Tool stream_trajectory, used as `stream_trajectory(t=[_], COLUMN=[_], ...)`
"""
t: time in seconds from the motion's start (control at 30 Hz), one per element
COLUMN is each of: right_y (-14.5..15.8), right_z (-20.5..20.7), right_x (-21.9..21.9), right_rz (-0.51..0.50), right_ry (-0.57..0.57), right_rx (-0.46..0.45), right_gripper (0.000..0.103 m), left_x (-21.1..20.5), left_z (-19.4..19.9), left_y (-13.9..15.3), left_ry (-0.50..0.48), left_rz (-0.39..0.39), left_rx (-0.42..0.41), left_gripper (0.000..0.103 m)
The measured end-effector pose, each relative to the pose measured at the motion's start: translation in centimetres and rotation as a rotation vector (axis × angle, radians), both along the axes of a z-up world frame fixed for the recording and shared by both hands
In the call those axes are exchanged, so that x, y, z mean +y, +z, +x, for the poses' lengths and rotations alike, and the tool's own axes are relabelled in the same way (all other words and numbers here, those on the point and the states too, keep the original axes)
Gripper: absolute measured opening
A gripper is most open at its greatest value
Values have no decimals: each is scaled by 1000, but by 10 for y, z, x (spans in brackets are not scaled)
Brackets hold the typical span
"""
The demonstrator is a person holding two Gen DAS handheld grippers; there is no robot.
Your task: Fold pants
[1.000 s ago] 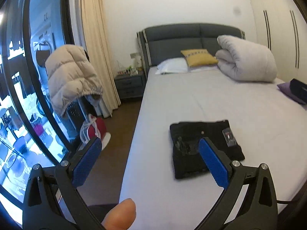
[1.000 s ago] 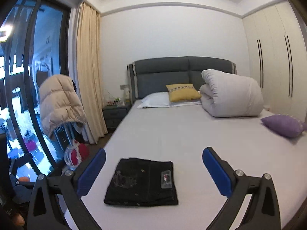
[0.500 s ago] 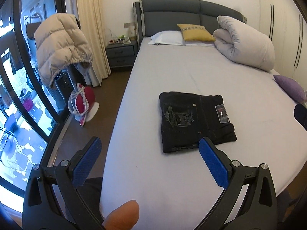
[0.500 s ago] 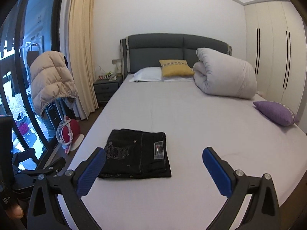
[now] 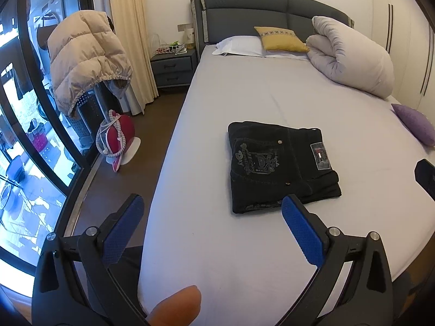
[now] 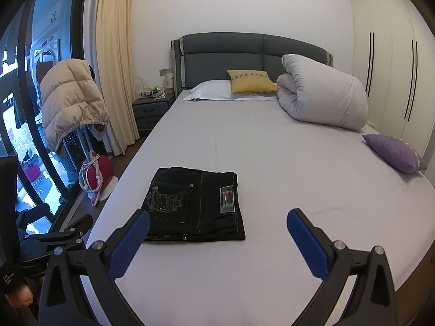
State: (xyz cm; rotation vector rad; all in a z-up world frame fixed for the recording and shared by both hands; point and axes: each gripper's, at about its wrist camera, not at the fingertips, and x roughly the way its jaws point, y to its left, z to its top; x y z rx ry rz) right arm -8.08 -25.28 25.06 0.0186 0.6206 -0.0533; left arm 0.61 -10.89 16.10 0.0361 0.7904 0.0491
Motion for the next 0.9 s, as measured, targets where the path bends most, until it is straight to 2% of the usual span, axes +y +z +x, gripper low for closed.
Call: stream_trajectory(t=[0.9], right_y=[-8], right_z=[3], right_x=[3], right_rz=[5], right_ry=[7], right_rx=[25], right_gripper=[103], left_x=[-2], left_z=[4], left_y=[-10], left_ry=[-9], left_rz=[-10], left_rx=[12], left_gripper=[103])
